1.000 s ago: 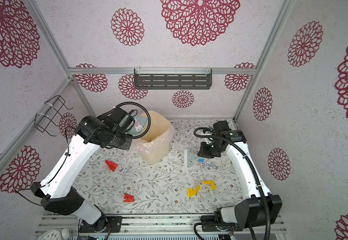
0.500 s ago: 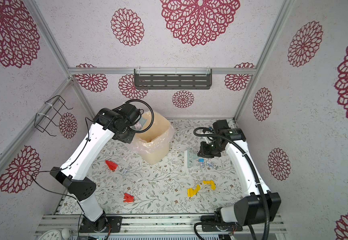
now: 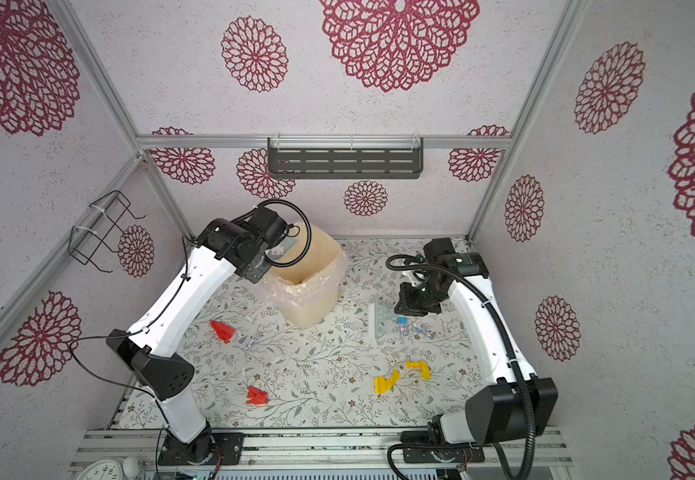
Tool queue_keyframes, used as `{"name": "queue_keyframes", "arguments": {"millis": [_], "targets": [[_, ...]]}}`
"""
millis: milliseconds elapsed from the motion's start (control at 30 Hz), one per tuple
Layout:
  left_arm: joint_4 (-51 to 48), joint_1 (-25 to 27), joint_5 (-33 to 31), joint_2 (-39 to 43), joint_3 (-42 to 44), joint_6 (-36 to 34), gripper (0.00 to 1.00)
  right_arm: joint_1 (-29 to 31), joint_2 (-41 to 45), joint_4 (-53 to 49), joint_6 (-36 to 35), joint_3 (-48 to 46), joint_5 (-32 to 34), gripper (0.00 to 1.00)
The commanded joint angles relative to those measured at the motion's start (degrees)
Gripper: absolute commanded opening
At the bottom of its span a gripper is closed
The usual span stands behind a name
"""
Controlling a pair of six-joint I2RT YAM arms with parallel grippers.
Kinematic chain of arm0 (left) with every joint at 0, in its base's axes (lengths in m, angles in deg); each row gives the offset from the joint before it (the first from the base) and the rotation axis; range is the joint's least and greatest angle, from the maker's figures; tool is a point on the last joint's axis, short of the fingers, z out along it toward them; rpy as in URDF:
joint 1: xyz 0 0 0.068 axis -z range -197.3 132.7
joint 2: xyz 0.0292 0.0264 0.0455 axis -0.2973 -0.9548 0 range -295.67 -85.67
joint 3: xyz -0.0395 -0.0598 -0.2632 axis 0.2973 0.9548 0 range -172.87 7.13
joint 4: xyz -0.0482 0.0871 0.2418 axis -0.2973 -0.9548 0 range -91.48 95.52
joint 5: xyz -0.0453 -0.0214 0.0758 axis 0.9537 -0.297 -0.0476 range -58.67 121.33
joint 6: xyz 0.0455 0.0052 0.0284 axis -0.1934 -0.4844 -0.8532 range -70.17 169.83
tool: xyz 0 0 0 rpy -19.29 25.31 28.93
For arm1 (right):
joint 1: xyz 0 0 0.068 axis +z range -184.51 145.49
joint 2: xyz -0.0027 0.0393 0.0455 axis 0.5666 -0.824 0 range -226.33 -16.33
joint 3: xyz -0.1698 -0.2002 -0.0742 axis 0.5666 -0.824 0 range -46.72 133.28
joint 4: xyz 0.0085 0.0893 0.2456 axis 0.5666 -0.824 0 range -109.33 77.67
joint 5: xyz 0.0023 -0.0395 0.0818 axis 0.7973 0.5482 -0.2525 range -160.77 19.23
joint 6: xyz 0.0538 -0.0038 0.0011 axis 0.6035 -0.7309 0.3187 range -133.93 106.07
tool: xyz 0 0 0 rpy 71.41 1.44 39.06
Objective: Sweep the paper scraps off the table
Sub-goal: 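Tip the dustpan over the beige bin with the left gripper to empty it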
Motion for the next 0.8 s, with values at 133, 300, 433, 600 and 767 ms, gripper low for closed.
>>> {"name": "queue_keyframes", "arguments": {"millis": [133, 300, 433, 600, 767], "targets": [[9.3, 2.2, -10.7, 1.1, 5.0, -14.4, 0.0, -0.2, -1.8, -3.8, -1.0, 2.8, 0.9, 0.0], [18.0, 4.1, -17.8, 3.9, 11.2, -26.4, 0.0, -0.3, -2.5, -4.5, -1.3, 2.6, 1.1, 0.0], [26.7, 4.9, -23.7, 4.8, 16.7, -36.5, 0.0, -0.3, -2.6, -4.6, -1.1, 2.7, 1.3, 0.0], [38.2, 5.9, -28.2, 5.0, 20.2, -48.6, 0.0, -0.2, -2.6, -4.2, -1.2, 2.2, 1.3, 0.0], [39.7, 6.5, -28.9, 4.2, 19.4, -49.4, 0.0, -0.3, -2.3, -4.0, -1.3, 2.1, 1.2, 0.0]]}}
